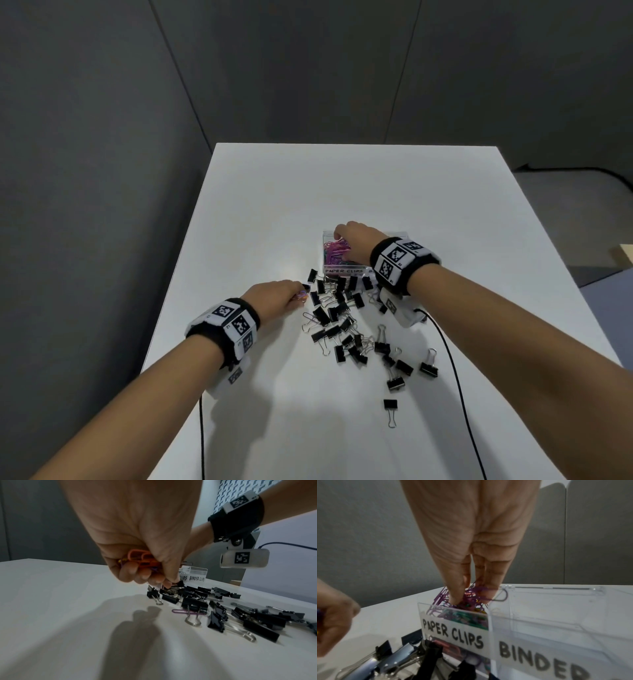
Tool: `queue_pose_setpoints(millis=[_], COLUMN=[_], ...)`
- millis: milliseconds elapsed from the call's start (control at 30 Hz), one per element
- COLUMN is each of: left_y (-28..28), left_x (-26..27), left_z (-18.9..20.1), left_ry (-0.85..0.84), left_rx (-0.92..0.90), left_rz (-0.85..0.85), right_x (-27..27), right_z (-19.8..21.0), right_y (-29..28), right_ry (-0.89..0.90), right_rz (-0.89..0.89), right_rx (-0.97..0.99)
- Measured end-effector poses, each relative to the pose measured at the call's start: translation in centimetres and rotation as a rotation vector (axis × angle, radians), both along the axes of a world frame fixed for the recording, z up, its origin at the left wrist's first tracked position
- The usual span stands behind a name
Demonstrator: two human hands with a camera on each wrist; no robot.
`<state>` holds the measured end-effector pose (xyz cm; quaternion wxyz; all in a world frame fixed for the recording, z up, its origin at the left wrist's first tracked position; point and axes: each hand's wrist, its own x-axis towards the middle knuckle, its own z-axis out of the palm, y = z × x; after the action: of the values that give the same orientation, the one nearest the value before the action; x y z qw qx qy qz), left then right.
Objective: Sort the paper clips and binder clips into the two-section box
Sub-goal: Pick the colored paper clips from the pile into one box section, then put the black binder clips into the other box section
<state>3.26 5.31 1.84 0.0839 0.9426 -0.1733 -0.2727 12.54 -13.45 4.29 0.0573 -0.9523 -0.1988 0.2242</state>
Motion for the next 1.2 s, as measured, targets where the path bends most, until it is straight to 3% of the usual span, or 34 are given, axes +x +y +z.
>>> queue_pose_setpoints(millis=[133, 233, 400, 500, 667, 1200], left_y=[-1.2, -2.3, -4.8, -6.6, -9.4, -8.4], left_x=[0.4, 1.2, 4.4, 7.0, 9.5, 9.2], left_z=[0.4, 1.4, 3.4, 3.9, 3.3, 1.7], left_ry=[-0.020, -0.067, -0.192, -0.204, -0.176, -0.320], left_rx=[-0.019, -0.016, -0.032, -0.005, 0.071, 0.054], left_rz=[-0.011, -0.050, -0.083, -0.112, -0.199, -0.221], right_x=[-1.0, -2.3, -4.6, -6.4, -9.1, -10.0], right_z=[0.6, 1.3, 0.6, -1.2, -3.4, -5.1], right_y=[-0.7, -2.9, -8.9, -12.2, -13.3, -11.1], right_ry=[-0.042, -0.197, -0.333, -0.209, 0.102, 0.170], right_rz=[0.011, -0.033, -0.280, -0.451, -0.428, -0.423], right_rx=[0.093, 0.215, 0.239, 0.120, -0.062, 0.077])
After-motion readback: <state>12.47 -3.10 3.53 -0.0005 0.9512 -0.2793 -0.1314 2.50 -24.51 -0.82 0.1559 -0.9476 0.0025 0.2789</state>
